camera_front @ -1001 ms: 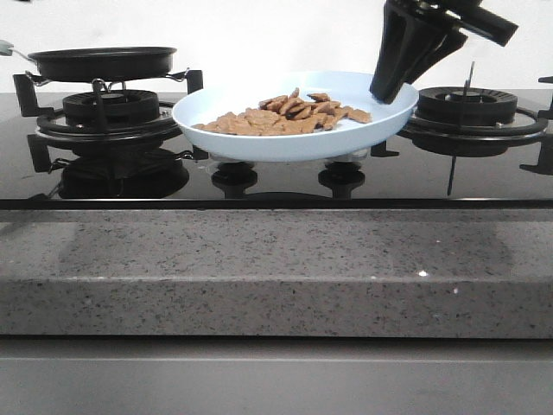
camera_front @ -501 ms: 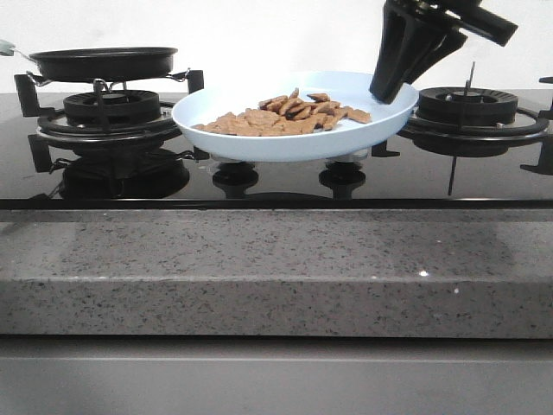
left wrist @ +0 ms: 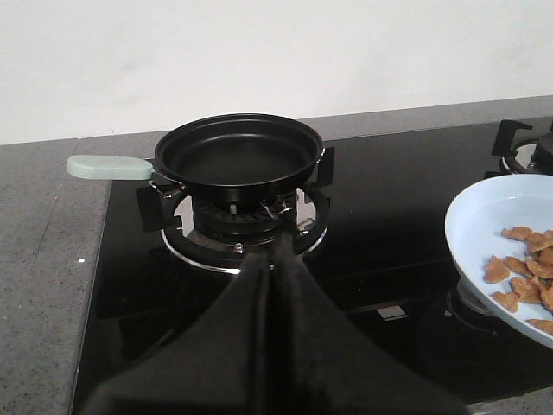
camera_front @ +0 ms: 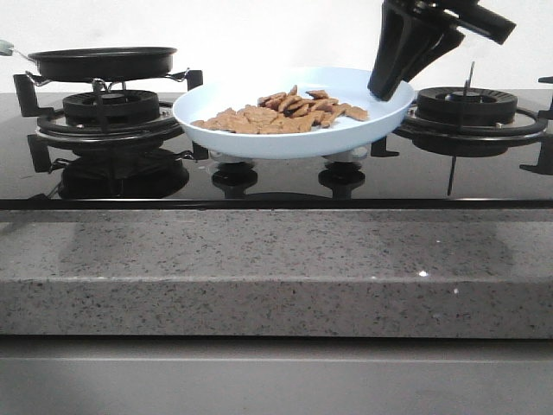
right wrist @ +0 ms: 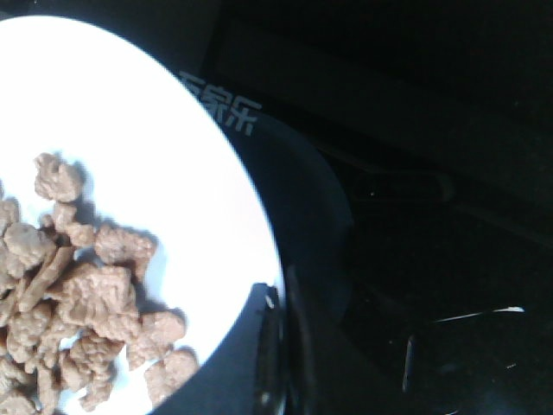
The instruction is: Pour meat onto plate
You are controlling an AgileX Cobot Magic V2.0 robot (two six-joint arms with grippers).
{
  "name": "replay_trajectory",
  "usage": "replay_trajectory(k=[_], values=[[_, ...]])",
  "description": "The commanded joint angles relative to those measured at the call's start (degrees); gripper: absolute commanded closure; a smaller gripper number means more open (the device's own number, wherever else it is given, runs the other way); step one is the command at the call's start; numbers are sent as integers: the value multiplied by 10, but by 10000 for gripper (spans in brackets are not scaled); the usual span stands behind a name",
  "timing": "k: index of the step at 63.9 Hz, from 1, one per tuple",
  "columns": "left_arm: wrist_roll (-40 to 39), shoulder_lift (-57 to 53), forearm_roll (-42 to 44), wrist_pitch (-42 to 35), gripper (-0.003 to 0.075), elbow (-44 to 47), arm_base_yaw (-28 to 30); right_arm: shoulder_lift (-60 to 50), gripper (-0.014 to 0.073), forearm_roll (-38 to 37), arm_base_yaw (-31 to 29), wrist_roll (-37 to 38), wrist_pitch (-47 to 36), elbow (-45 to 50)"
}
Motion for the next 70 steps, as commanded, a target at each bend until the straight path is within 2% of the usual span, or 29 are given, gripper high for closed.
replay_trajectory(k=[1, 13, 27, 57, 70], values=[[-6, 0, -6, -39, 741, -16, -6, -32, 654, 22, 0, -4, -17, -15], [-6, 0, -6, -40, 741, -16, -6, -32, 654, 24, 0, -4, -31, -15], [-6, 0, -7, -40, 741, -16, -6, -27, 654, 30, -7, -1, -88, -18], [-6, 0, -7, -40, 741, -16, -6, 108, 654, 64, -46, 7, -70, -198], [-6, 0, -7, -39, 741, -16, -6, 144, 654, 61, -46, 11, -69, -217]])
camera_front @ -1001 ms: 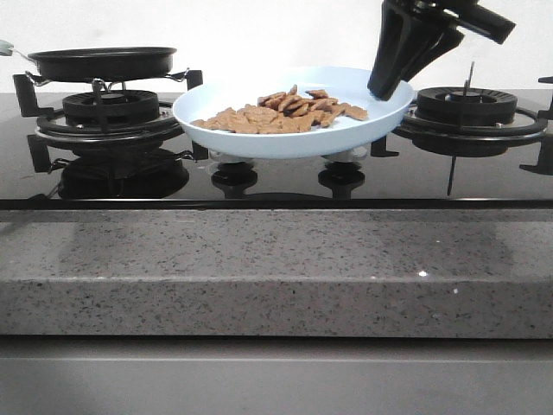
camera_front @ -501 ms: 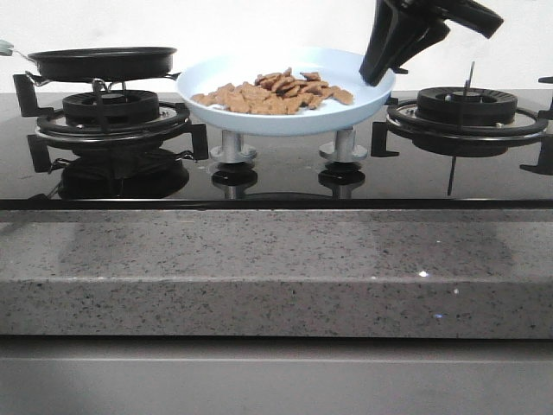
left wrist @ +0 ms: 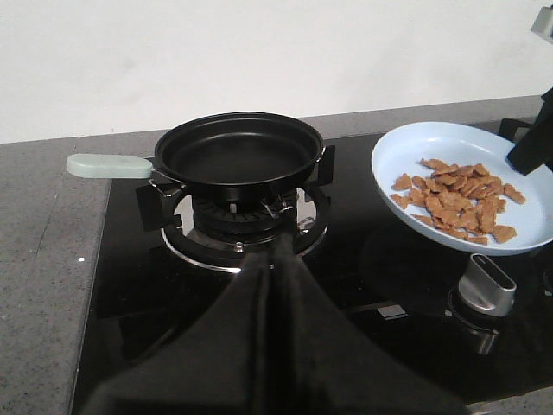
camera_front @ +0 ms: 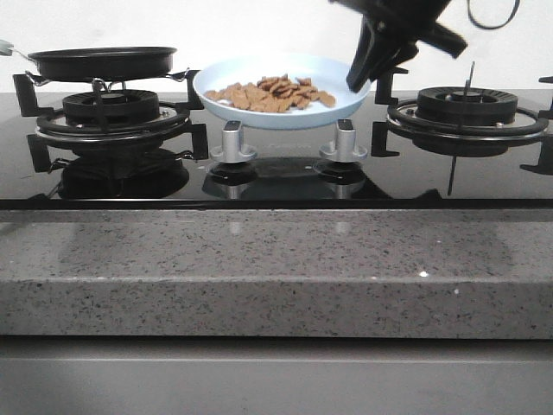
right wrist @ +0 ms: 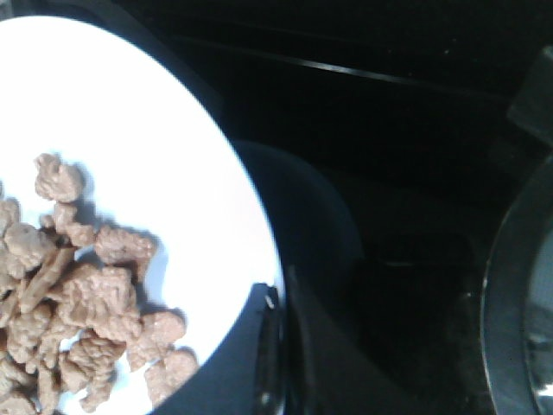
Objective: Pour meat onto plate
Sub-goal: 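Lower the plate onto the stove with the right gripper and release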
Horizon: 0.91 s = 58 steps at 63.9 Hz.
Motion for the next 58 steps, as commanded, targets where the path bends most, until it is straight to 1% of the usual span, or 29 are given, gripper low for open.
replay_trajectory(k=[1, 10, 14, 19, 27, 29, 42, 49, 53, 56, 58], values=[[-5, 0, -8, -39, 741, -16, -6, -27, 654, 22, -3, 1, -17, -23], [-5, 0, -8, -39, 741, -16, -6, -24, 648, 18, -3, 1, -16, -23], [-5, 0, -8, -39, 741, -16, -6, -24, 624, 16, -4, 1, -15, -24], [-5, 0, -8, -39, 741, -16, -6, -24, 557, 9, -4, 1, -13, -24], [-5, 0, -8, -39, 741, -16, -6, -24, 419, -3, -4, 1, -10, -24], [-5, 0, -8, -39, 741, -16, -6, -24, 407, -5, -4, 1, -10, -24], [-5, 0, -8, -39, 741, -16, -6, -28, 405, -13, -5, 1, -10, -30], [-5, 0, -8, -39, 741, -16, -6, -29, 410, -13, -7, 1, 14, -50], [-5, 0, -8, -39, 741, -16, -6, -29, 440, -14, -7, 1, 35, -65], [-5, 0, -8, -39, 741, -16, -6, -29, 498, -14, -7, 1, 50, -74], [-5, 0, -8, -39, 741, -16, -6, -29, 555, -14, -7, 1, 62, -81]])
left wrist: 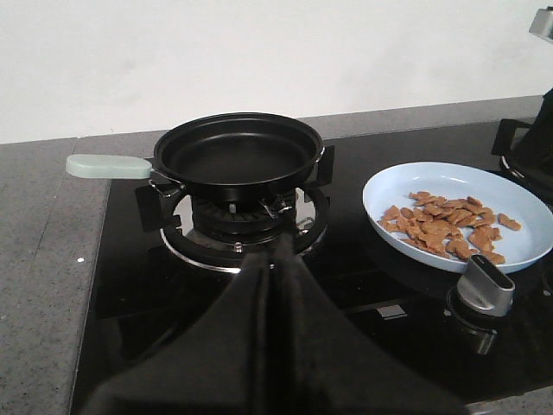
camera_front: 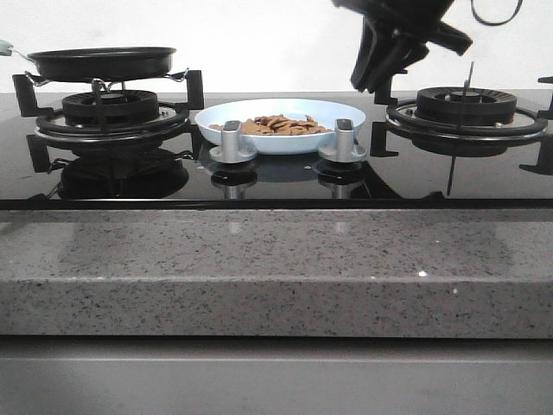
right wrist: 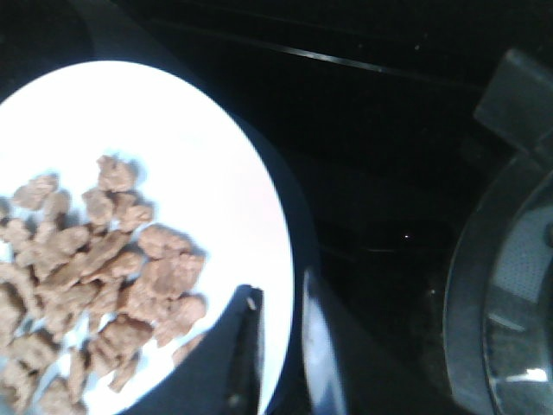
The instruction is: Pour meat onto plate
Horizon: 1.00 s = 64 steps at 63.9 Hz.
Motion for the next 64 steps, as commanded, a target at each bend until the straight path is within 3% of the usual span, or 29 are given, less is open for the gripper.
replay_trajectory(k=[1, 4, 18, 33, 64], values=[[-5, 0, -8, -39, 741, -16, -6, -41, 580, 10, -4, -1, 17, -37], [-5, 0, -8, -39, 741, -16, -6, -41, 670, 9, -4, -1, 27, -44], [-5, 0, -8, -39, 741, -16, -6, -53, 654, 8, -4, 0, 55, -50], [-5, 0, -8, -39, 741, -16, -6, -140, 654, -32, -4, 0, 23, -12], [-5, 0, -8, -39, 741, -16, -6, -533, 654, -116, -4, 0, -236, 440]])
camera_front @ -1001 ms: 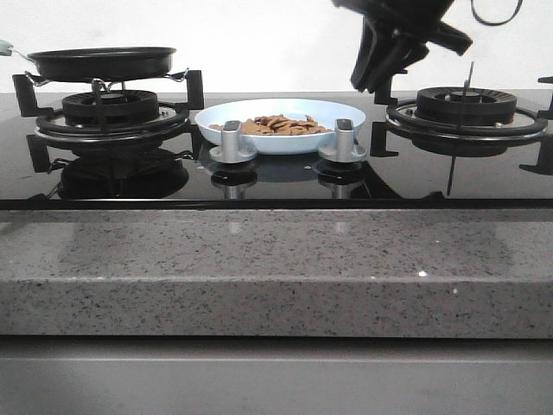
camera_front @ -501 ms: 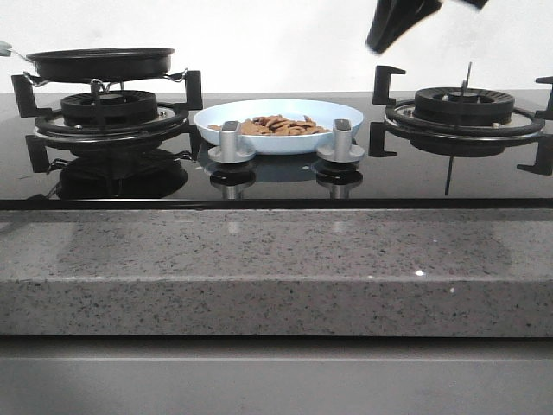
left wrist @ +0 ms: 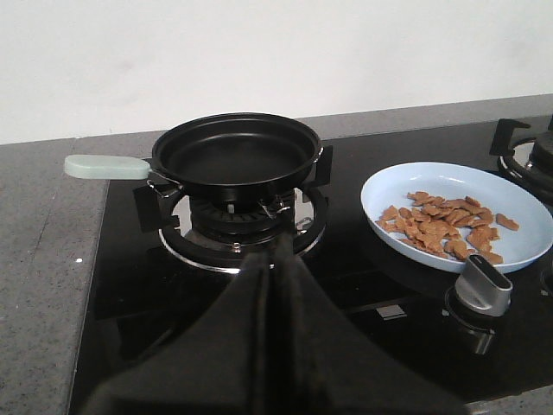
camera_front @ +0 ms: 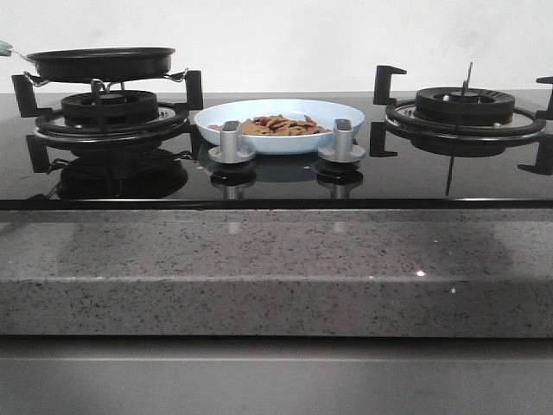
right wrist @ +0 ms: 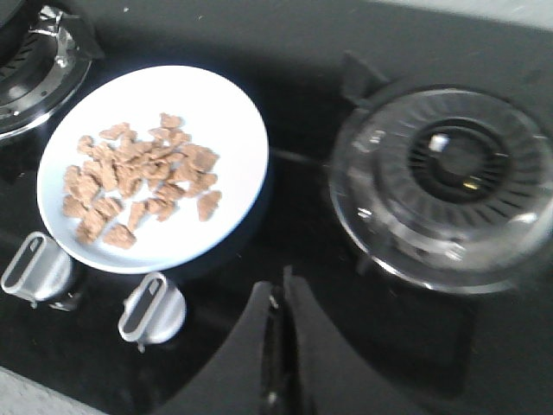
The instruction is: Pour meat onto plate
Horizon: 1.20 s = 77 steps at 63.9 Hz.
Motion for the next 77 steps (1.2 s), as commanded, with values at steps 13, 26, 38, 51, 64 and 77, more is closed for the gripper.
replay_trajectory(k=[13, 26, 38, 51, 64, 77], values=[[-5, 0, -8, -39, 741, -16, -6, -204, 654, -8, -3, -1, -141, 185], [-5, 0, -8, -39, 741, -16, -6, -335, 654, -8, -3, -1, -189, 317], [-5, 0, -8, -39, 741, -16, -6, -463, 654, -9, -3, -1, -220, 423], [-5, 0, -8, -39, 741, -16, -6, -561, 654, -8, -3, -1, -226, 490], [-5, 0, -8, -39, 741, -16, -6, -580, 654, -6, -3, -1, -229, 495], [-5, 0, -8, -37, 741, -16, -6, -580, 654, -6, -3, -1, -229, 495]])
